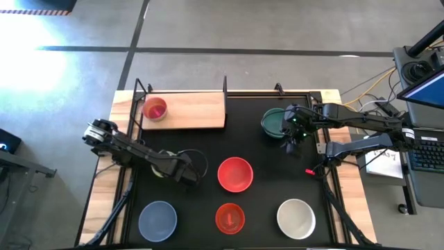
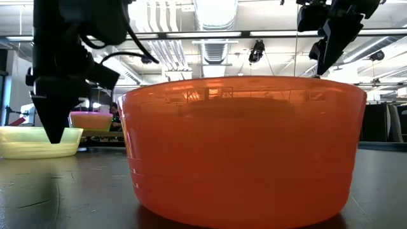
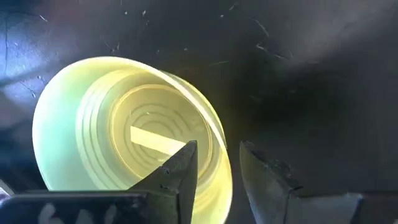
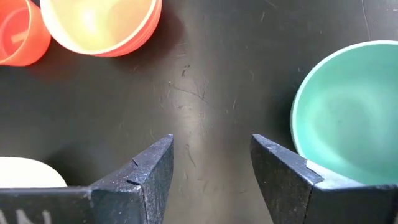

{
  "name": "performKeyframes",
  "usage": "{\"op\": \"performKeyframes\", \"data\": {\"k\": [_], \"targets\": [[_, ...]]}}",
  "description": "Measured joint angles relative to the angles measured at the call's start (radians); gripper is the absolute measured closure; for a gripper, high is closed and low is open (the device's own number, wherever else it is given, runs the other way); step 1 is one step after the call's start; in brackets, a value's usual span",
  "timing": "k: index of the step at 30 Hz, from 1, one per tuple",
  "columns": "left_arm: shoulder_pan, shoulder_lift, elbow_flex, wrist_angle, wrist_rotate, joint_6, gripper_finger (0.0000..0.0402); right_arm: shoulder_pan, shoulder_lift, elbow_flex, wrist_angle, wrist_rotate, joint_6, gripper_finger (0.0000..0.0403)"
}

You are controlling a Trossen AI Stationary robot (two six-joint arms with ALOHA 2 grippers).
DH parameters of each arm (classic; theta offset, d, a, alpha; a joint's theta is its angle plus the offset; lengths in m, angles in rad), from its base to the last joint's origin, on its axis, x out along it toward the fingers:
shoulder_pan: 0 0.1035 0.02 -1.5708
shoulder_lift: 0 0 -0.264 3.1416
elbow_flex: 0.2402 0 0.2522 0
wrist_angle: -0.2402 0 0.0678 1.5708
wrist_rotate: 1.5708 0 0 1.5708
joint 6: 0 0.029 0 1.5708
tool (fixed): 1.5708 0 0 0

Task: Place and stack bowls onto a shelf
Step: Stack the small yellow bowl onto the pink bowl on the shelf

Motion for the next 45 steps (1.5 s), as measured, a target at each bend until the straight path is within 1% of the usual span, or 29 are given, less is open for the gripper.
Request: {"op": "performKeyframes", "data": {"k": [3, 6, 8, 15, 20, 23, 28, 33, 36, 40, 45], "targets": [[0.011, 0.016, 0.0, 0.017, -0.003, 0.029, 0.0334, 0.0, 0.0, 0.0, 0.0, 0.0, -0.013, 0.0204], [0.016, 0.021, 0.0, 0.036, -0.005, 0.04, 0.038, 0.0, 0.0, 0.0, 0.0, 0.0, -0.027, 0.0204], [0.019, 0.021, 0.0, 0.037, -0.004, 0.041, 0.0395, 0.0, 0.0, 0.0, 0.0, 0.0, -0.033, 0.0204], [0.027, 0.0, 0.003, 0.034, 0.02, 0.043, 0.04, -0.001, 0.0, 0.0, 0.0, 0.0, -0.059, 0.0204], [0.039, -0.031, 0.048, 0.033, 0.015, 0.074, 0.0401, -0.001, 0.0, 0.0, 0.0, 0.001, -0.083, 0.0204], [0.055, -0.049, 0.094, 0.01, -0.024, 0.11, 0.0401, -0.001, 0.0, 0.0, 0.0, 0.001, -0.095, 0.0204], [0.119, -0.078, 0.184, -0.111, -0.134, 0.192, 0.0401, -0.001, 0.0, 0.0, 0.001, 0.008, -0.105, 0.0204], [0.24, -0.099, 0.266, -0.257, -0.26, 0.303, 0.0402, -0.001, 0.0, 0.0, 0.001, 0.008, -0.103, 0.0204], [0.349, -0.129, 0.278, -0.271, -0.333, 0.357, 0.0402, -0.001, 0.0, 0.0, 0.001, 0.008, -0.103, 0.0204], [0.528, -0.174, 0.272, -0.264, -0.366, 0.457, 0.0402, -0.001, 0.0, 0.0, 0.001, 0.008, -0.103, 0.0204], [0.738, -0.232, 0.248, -0.238, -0.375, 0.546, 0.0402, -0.001, 0.0, 0.0, 0.001, 0.008, -0.101, 0.0204]]}}
